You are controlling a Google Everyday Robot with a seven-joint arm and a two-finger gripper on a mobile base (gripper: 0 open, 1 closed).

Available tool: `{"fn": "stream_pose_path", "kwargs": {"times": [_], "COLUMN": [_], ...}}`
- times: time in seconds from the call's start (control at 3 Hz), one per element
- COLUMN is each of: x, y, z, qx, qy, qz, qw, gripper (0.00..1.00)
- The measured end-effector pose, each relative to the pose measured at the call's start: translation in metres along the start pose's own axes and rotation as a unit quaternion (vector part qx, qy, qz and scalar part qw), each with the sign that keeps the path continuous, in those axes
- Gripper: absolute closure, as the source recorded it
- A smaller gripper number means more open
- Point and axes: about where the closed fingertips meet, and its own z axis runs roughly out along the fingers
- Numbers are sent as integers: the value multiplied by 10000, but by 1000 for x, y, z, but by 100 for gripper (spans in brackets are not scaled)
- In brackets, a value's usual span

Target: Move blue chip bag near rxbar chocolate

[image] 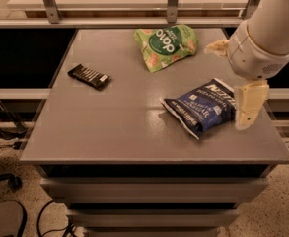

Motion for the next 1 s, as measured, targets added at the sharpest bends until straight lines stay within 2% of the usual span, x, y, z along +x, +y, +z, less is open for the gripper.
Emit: {"fn": "stream_pose_path", "kwargs": {"times": [0.33,0.67,1.0], "x": [1,2,6], "y": [-9,-15,-19], "z": [41,78,107], "qx": [-166,-386,-611], "qy": [162,291,361], "qz": [-617,-1015,-1175], "qw": [9978,9937,9905], "gripper": [0,15,38]}}
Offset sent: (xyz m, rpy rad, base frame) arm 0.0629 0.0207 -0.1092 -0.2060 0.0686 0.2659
